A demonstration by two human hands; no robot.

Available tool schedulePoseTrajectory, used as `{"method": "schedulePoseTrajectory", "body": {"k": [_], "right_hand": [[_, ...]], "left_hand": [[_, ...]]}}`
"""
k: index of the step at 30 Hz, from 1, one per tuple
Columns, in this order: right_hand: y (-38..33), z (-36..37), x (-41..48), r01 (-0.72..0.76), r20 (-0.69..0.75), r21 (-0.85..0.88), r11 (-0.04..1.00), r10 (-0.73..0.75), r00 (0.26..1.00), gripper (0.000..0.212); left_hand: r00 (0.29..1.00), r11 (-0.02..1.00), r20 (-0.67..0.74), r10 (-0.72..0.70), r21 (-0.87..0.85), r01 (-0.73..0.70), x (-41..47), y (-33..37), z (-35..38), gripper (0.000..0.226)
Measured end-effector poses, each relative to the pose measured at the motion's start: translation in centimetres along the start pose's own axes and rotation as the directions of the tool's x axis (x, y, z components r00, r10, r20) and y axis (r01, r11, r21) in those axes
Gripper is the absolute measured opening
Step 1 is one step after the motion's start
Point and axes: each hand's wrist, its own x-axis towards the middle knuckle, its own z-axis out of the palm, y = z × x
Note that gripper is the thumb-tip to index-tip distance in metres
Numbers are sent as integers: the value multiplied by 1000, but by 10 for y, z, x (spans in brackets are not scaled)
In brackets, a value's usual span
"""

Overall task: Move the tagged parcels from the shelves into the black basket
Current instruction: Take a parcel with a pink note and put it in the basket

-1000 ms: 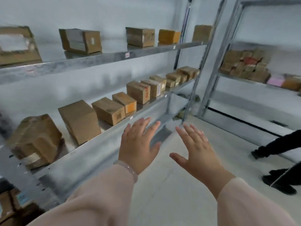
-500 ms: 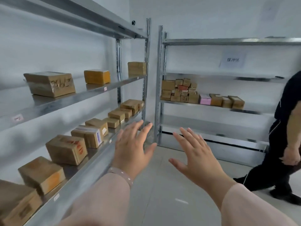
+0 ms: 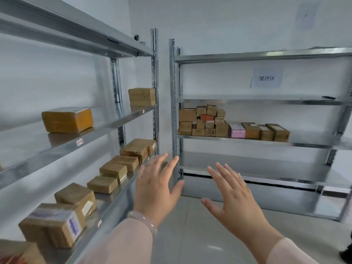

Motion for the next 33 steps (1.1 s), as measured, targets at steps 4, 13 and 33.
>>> {"method": "schedulePoseTrajectory", "body": {"k": [4, 13, 33], "right_hand": [[40, 28, 69, 41, -3, 45, 998, -41, 999, 82], [126, 84, 234, 135, 41, 120, 984, -141, 989, 83], [126, 242, 586, 272, -45, 291, 917, -271, 962, 76]], "left_hand": [[1000, 998, -19, -5, 62, 6, 53, -12, 49, 60], [989, 984, -71, -133, 106, 140, 177, -37, 134, 57], [970, 954, -162, -180, 211, 213, 435, -244, 256, 60]]}}
